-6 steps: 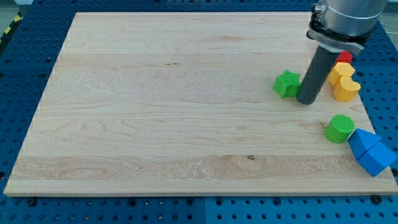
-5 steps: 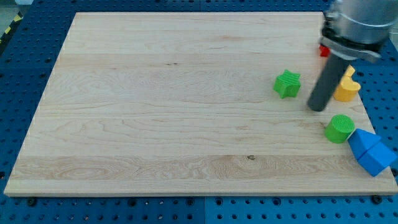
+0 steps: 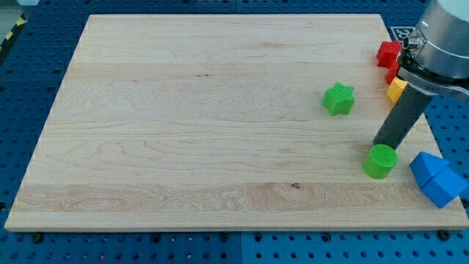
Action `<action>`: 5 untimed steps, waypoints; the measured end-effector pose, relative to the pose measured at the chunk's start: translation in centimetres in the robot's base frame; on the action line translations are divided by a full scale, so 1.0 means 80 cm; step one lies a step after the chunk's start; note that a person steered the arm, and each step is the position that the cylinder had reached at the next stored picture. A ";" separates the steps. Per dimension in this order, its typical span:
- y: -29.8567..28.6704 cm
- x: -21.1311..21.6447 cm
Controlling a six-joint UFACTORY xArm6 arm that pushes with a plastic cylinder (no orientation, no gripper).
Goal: Push the green circle to the left of blue triangle
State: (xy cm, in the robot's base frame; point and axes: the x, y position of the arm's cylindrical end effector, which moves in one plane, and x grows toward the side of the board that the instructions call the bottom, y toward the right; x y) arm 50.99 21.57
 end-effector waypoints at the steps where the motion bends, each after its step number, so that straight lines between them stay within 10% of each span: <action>1: 0.028 0.001; 5: -0.007 0.058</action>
